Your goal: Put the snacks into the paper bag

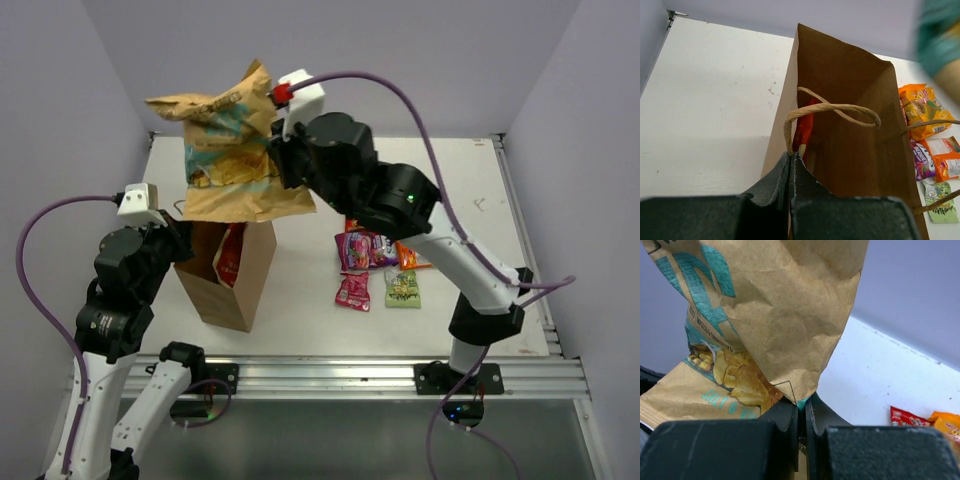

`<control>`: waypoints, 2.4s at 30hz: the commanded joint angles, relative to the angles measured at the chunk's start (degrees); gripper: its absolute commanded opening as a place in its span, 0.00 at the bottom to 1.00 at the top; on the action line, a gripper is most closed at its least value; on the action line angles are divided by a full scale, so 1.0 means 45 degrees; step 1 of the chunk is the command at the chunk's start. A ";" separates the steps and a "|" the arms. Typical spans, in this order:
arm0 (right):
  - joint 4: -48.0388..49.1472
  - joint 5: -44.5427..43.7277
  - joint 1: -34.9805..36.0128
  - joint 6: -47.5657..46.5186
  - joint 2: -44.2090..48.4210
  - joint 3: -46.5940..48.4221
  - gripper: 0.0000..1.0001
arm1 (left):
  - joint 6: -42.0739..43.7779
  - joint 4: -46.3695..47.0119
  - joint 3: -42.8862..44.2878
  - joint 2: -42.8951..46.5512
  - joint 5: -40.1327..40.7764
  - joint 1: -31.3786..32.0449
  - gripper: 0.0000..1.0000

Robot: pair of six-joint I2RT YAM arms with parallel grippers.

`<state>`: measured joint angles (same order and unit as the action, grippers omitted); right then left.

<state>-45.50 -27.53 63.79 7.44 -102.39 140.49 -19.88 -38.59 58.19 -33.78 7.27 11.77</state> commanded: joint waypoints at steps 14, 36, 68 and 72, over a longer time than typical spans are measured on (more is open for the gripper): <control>-0.0182 -0.0660 0.1020 0.0377 -0.2617 0.0246 0.00 | 0.0355 0.0352 0.0017 0.0182 -0.0385 0.0080 0.00; -0.3891 -0.2241 0.1762 0.1139 -0.2405 -0.1357 0.00 | 0.0433 0.0353 -0.0022 0.0397 -0.0345 0.0060 0.00; -0.7726 -0.1190 0.1743 0.1158 -0.3595 0.2139 0.07 | 0.0374 0.0392 0.0037 0.0475 -0.0599 0.0060 0.00; -0.5579 0.0313 0.1976 0.0749 -0.2932 0.1770 0.15 | 0.0394 0.0314 0.0076 0.0495 -0.0541 0.0060 0.00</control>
<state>-75.11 -32.69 71.33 12.51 -120.33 147.50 -18.83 -38.74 57.87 -31.86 5.74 11.77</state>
